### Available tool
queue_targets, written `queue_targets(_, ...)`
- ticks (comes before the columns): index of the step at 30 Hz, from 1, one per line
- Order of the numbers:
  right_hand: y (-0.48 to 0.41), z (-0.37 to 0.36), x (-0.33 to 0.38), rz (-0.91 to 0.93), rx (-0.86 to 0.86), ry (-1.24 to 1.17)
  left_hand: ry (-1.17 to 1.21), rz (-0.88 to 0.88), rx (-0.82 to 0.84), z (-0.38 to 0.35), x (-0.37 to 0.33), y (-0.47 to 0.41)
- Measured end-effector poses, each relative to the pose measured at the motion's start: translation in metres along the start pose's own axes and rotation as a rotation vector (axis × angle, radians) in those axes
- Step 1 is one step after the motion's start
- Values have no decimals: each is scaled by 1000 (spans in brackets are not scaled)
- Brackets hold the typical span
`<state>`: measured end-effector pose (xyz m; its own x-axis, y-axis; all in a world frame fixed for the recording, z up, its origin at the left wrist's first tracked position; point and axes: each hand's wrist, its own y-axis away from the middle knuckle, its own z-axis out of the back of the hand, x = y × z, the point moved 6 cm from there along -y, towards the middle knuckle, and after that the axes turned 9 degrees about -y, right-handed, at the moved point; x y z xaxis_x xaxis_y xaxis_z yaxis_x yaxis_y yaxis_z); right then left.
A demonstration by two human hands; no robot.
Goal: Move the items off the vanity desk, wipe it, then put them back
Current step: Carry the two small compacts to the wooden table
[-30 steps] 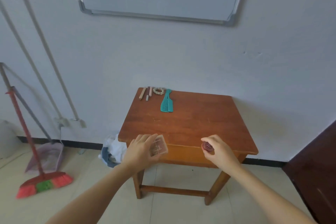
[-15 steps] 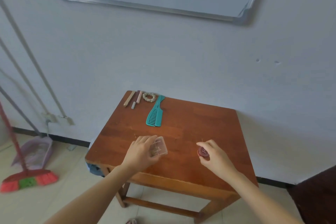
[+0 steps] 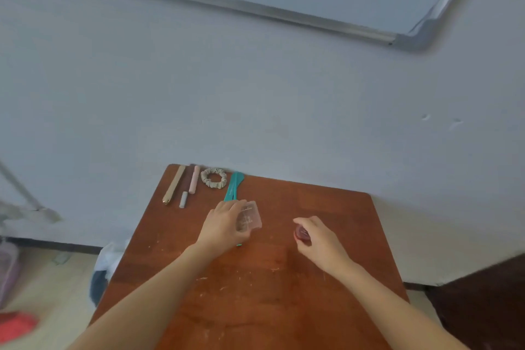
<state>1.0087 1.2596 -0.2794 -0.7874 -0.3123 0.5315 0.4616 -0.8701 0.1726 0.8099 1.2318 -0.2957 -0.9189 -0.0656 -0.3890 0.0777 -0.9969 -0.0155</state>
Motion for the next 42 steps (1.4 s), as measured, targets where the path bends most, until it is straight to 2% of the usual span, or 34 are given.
queue_targets(8,-44,-10,-12,-104,5,-16,-77,-114,12,-16,-2,-74)
queue_targets(13,-75,1,-24,-99,30,-6,-97,-99,20,-26,-2,-106)
queue_targets(20,-127,2,-26,-48,-28,-10,-174,-118,55,-42,10,-133)
queue_targets(24,-148,-9,-21,1,-41,39,-202,-231,6,-47,11,-137)
queue_targets(26,-156,-15,-18,22,-37,50,-207,-226,-27,-48,13,-137)
queue_targets(37,-176,-31,-8,94,-115,-44,-203,-203,14,-51,20,-138)
queue_targets(42,-173,-32,-9,67,-191,-39,-238,-229,-25,-46,19,-132)
